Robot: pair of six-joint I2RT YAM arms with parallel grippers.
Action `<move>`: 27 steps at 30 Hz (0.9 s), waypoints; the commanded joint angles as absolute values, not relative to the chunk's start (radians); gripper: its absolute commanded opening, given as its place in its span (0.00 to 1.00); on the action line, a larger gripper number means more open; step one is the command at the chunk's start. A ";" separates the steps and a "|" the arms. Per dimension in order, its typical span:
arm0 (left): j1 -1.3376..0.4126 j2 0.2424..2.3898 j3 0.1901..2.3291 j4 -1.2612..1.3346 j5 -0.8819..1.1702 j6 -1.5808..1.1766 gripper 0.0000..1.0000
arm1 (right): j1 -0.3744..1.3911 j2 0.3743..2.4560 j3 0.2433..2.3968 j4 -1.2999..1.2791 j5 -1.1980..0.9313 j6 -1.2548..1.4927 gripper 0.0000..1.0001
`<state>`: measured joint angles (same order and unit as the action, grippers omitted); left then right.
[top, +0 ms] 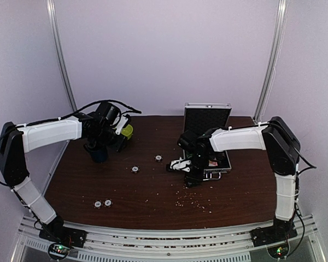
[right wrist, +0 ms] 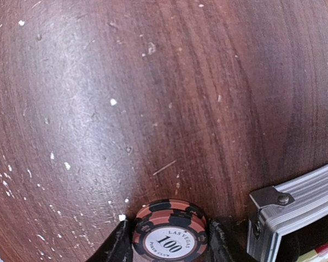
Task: Pack up texas hold em set
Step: Pick up the pile of poker chips from the center of the board.
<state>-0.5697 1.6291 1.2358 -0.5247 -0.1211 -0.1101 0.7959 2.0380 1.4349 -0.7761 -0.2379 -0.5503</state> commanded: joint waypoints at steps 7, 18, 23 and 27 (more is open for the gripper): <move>-0.562 1.643 1.256 -0.517 -0.110 -0.099 0.44 | 0.823 2.159 1.458 -0.889 -0.214 -0.550 0.36; -0.561 1.648 1.256 -0.517 -0.118 -0.097 0.44 | 0.831 2.047 1.473 -0.868 -0.219 -0.501 0.29; -0.556 1.647 1.258 -0.518 -0.118 -0.097 0.44 | 0.831 1.962 1.474 -0.881 -0.231 -0.493 0.29; -0.555 1.646 1.258 -0.519 -0.116 -0.098 0.44 | 0.830 1.930 1.463 -0.888 -0.217 -0.492 0.29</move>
